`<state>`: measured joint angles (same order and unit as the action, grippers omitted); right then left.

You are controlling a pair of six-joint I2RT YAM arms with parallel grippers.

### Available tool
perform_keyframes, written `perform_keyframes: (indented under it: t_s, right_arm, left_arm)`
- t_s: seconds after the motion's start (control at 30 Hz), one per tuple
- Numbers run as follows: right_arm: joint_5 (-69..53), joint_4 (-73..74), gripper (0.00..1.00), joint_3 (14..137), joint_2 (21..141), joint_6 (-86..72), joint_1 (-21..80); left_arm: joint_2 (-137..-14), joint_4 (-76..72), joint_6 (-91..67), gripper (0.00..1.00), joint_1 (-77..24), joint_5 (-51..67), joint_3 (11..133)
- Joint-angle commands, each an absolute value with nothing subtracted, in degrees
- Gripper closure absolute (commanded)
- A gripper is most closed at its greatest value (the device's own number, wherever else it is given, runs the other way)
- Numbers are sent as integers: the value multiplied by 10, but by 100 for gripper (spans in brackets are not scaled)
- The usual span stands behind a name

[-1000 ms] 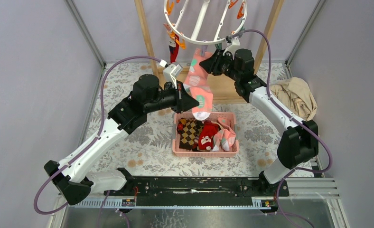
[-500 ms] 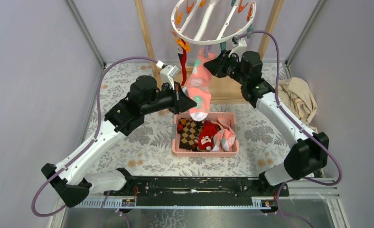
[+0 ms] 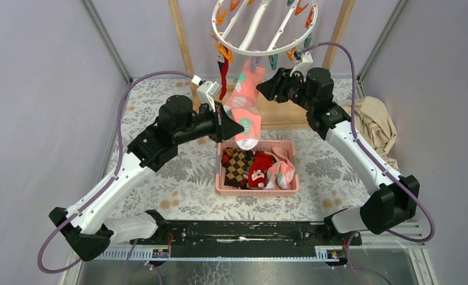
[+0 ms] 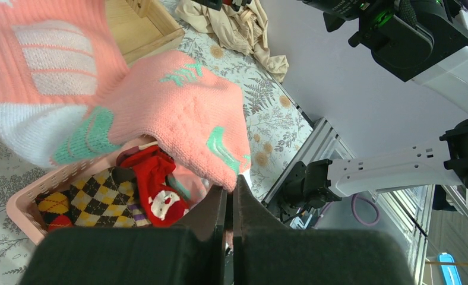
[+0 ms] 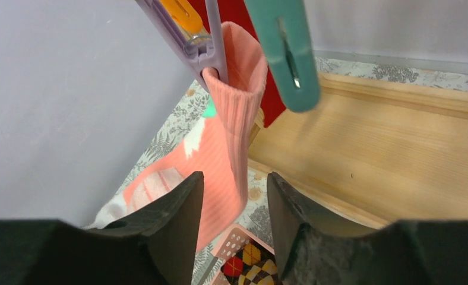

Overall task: Remove the socks clipped to the hanger
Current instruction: Remove the sock from the hanger.

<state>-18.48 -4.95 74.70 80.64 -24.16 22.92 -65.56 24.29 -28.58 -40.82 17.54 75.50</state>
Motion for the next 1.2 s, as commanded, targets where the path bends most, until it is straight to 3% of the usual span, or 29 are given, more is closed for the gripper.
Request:
perform_keyframes:
  t_s: [0.0, 0.1, 0.33, 0.5, 0.63, 0.9, 1.07, 1.17]
  right_arm:
    - [-175, -24, 44, 760, 785, -233, 224]
    - [-177, -5, 27, 762, 773, -230, 224]
    - [-166, 65, 1, 735, 733, -226, 224]
    - [-158, 89, 0, 703, 702, -225, 224]
    - [-158, 103, 0, 687, 686, -228, 224]
    - [-163, 144, 0, 710, 682, -257, 225]
    - [-106, 169, 0, 715, 672, -323, 224]
    - [-164, 139, 0, 700, 650, -310, 224]
  left_arm:
    - [-637, 245, -289, 100, -406, 167, 752]
    - [-631, 245, -292, 100, -407, 163, 744]
    - [-623, 244, -295, 100, -407, 158, 728]
    - [-618, 245, -294, 99, -407, 156, 724]
    - [-618, 244, -295, 88, -407, 157, 725]
    - [-611, 245, -297, 85, -407, 154, 722]
    - [-608, 253, -295, 84, -407, 152, 723]
    - [-608, 255, -294, 84, -407, 152, 724]
